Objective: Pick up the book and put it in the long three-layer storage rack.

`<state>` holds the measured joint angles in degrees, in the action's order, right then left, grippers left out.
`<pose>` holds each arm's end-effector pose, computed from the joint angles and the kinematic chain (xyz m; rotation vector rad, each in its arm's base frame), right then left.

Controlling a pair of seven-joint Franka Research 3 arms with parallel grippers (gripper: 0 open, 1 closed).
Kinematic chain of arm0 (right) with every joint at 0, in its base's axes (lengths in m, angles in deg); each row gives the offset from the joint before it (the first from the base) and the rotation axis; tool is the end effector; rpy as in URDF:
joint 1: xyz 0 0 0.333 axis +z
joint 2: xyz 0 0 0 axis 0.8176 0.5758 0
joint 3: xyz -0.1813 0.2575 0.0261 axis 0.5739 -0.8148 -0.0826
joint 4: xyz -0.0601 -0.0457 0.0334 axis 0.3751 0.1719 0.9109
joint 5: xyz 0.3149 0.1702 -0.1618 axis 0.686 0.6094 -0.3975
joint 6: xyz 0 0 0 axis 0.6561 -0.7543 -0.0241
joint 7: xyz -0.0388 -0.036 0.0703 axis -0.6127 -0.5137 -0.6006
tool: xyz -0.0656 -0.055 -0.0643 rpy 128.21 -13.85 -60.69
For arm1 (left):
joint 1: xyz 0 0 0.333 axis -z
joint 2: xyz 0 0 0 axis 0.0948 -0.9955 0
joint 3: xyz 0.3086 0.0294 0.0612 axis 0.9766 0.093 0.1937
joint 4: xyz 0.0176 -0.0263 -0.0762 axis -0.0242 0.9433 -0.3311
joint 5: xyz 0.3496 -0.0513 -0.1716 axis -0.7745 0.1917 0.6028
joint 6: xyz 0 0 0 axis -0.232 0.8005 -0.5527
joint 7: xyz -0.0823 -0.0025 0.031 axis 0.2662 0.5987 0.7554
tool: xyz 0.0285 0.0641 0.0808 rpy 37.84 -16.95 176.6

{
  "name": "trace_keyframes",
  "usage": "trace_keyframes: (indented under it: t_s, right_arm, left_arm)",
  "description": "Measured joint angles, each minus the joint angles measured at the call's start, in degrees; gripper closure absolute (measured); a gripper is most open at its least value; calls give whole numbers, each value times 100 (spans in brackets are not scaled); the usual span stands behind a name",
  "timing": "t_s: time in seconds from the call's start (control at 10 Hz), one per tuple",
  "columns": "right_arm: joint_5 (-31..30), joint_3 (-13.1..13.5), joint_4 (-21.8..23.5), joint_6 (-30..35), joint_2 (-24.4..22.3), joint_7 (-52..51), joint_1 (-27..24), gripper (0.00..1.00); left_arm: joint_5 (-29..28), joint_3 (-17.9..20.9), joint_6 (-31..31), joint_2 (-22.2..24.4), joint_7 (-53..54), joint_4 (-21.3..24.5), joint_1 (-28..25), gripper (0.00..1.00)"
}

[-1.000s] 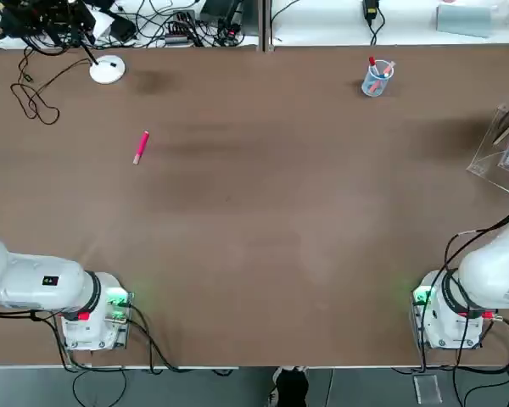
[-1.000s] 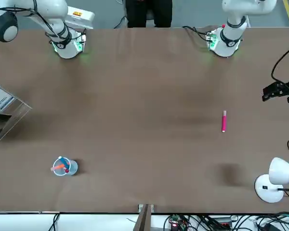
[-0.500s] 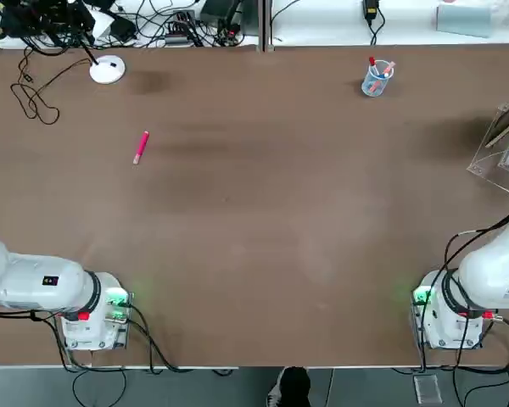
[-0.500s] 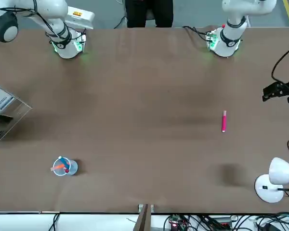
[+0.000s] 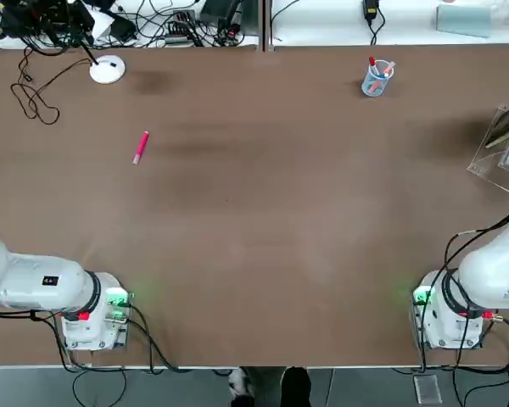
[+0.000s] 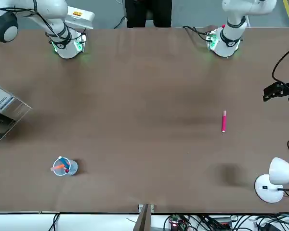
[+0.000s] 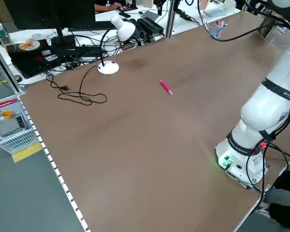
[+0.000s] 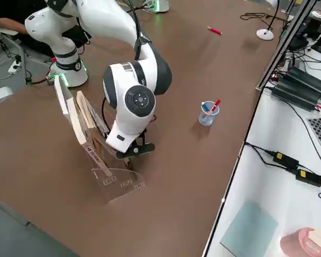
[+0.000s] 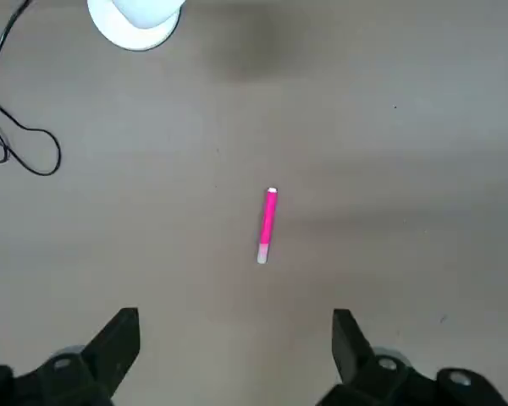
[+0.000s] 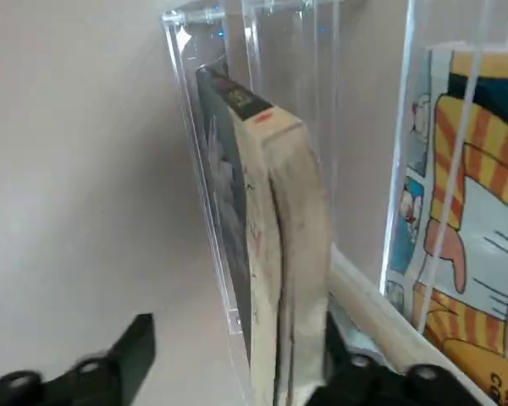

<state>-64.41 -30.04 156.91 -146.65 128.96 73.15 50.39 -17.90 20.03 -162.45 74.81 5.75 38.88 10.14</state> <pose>0.6106 -0.3285 0.3438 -2.8545 1.0872 0.5703 0.5786 -0.0471 0.5869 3.1157 -0.1080 -0.0194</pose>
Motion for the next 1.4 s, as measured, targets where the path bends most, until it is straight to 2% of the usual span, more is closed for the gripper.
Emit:
trace_keyframes:
  t_s: [0.1,0.2,0.6,1.1,1.4]
  right_arm:
    - [0,1,-1,0,0,-18,0,1]
    - [0,1,-3,1,0,-32,0,0]
    - [0,0,-87,230,0,-44,22,0]
    - [0,2,-601,889,-4,-49,166,0]
    - [0,2,-709,1113,-11,-217,206,0]
  left_arm:
    - [0,0,0,0,0,0,0,0]
    - [0,0,0,0,0,0,0,0]
    - [0,0,0,0,1,0,0,0]
    - [-1,0,0,0,1,-13,-1,0]
    - [-1,0,0,0,1,-42,0,0]
